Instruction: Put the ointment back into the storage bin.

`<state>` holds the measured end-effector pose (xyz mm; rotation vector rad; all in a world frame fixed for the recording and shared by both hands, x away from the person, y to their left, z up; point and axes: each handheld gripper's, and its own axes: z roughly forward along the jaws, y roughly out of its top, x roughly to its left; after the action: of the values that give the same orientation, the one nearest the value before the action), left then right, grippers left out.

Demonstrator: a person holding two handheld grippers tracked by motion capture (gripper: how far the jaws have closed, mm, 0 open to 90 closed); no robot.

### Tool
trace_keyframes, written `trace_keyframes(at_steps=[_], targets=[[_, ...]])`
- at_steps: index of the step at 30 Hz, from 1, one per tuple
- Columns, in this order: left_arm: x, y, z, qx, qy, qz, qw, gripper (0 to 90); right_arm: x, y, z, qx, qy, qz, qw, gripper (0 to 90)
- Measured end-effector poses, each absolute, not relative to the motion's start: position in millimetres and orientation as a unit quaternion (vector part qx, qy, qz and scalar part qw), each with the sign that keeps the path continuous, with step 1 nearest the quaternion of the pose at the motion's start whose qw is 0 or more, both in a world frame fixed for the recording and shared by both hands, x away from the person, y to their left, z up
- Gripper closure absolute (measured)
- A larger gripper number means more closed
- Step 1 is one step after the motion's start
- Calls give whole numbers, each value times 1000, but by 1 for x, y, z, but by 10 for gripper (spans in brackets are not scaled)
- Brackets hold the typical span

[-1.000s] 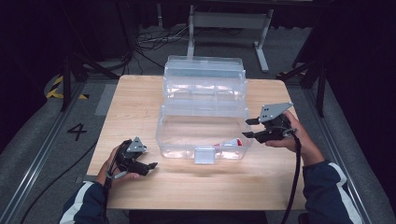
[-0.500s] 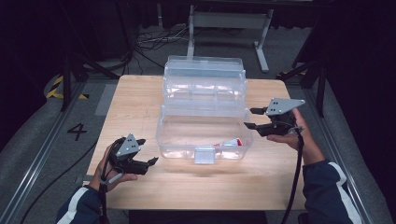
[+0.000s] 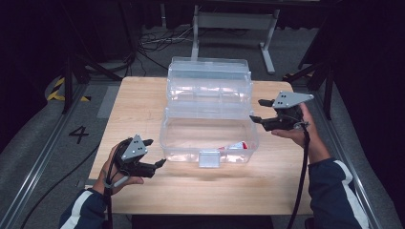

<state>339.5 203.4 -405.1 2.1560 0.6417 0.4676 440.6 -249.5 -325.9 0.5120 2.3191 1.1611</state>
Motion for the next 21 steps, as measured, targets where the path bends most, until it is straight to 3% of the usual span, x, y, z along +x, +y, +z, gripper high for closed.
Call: trace_keyframes(at_steps=[4,21], targets=[[339,194,-400,865,236,195,398,280,448,-244,-319,186,850,425,249,374],[362,162,-398,885,198,169,386,349,489,-214,-301,185,859,407,251,407]])
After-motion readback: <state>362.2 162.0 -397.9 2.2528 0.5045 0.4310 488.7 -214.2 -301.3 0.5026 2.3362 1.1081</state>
